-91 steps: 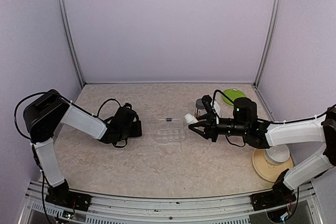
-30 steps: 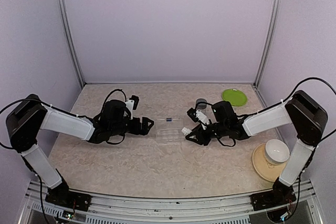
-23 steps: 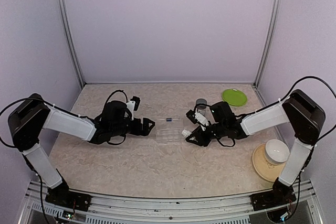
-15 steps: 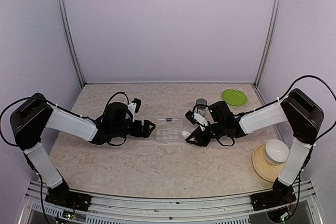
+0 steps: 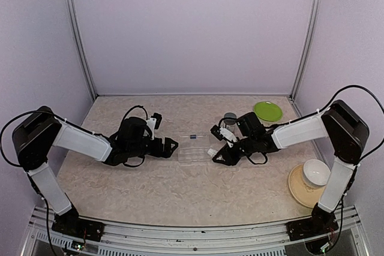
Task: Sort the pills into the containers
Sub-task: Pour the pill into the compartment of the pill container.
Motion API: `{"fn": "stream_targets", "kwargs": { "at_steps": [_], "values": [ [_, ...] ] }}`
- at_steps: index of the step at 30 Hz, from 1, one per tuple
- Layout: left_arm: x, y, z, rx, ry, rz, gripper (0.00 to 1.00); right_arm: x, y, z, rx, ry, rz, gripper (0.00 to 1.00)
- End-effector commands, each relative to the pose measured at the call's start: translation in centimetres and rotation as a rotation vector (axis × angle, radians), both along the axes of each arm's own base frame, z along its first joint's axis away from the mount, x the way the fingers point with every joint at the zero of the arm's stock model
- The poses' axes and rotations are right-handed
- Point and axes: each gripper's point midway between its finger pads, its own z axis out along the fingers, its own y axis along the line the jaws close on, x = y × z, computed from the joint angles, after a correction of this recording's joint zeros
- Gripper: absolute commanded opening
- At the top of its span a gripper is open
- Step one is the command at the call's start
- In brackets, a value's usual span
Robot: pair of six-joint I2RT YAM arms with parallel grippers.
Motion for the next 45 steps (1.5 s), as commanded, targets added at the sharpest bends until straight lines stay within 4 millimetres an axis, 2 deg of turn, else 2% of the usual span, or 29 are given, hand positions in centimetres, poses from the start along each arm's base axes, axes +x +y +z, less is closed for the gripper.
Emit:
{"fn": "stream_targets", "kwargs": {
  "at_steps": [1, 14, 45],
  "values": [
    [0.1, -0.5, 0.2, -0.015, -0.011, -0.014, 0.99, 0.5, -0.3, 0.0, -0.022, 0.020, -0.017, 0.18],
    [0.1, -0.5, 0.2, -0.014, -0.010, -0.014, 0.99, 0.2, -0.4, 0.7, -0.041, 0.039, -0.016, 0.18],
    [0.1, -0.5, 0.2, -0.011, -0.009, -0.015, 0.99, -0.7, 0.6, -0.1, -0.115, 0.078, 0.023, 0.19]
  ]
}}
